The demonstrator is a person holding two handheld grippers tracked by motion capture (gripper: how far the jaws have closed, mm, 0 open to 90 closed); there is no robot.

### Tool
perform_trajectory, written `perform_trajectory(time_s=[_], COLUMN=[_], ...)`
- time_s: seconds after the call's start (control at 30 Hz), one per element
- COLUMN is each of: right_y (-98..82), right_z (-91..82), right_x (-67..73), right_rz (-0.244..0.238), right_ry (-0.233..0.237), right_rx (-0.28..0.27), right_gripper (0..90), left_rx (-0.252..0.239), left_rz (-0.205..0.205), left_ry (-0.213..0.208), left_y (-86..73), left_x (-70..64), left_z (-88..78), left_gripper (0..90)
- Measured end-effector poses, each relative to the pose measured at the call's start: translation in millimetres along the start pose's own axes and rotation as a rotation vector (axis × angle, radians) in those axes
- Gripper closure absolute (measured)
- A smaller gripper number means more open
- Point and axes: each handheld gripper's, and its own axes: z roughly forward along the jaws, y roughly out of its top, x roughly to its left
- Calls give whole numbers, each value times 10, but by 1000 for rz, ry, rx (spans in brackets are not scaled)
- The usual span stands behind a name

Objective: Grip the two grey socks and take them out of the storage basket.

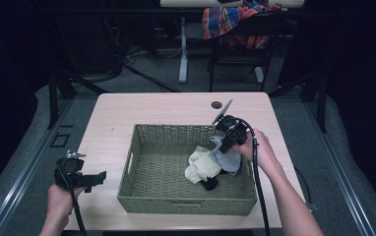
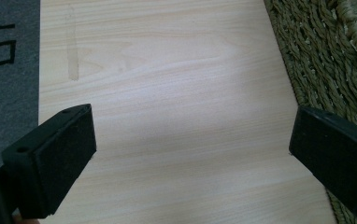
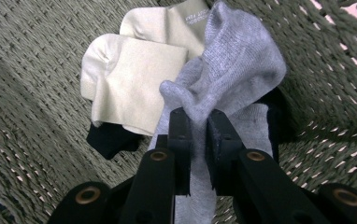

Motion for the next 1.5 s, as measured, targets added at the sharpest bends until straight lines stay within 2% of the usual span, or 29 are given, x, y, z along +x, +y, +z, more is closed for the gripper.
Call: perform_trajectory(time_s=[0.13,0.7,0.8,0.83,0.93,0.97,1.1,1.5], right_y=[1,-16,-18,-22,-25,-27,-37,-131], right_z=[-64,-370,-419,-422,-464,-472,-527,-732], right_x=[9,18,9,14,1,8,-1,-52], right_rz=[-8,3,-4,9,1,14,10,40], right_ry=[0,0,-9,0,-6,3,-4,-11], right_rx=[2,-84,-83,-101,-100,-110,-123,-171], right_gripper=[814,817,816,816,816,816,816,817], left_rx=[1,3,2,3,3,3,3,3], left_rz=[0,1,1,1,2,1,1,0], left_ry=[-1,-1,0,-1,-1,-1,-1,-2], left_y=[0,4,4,5,4,4,4,4], left_x=[0,-5,-7,-7,-7,-7,-8,-7], left_z=[1,5,6,6,6,6,8,7], left_gripper=[7,7,7,7,7,7,7,7])
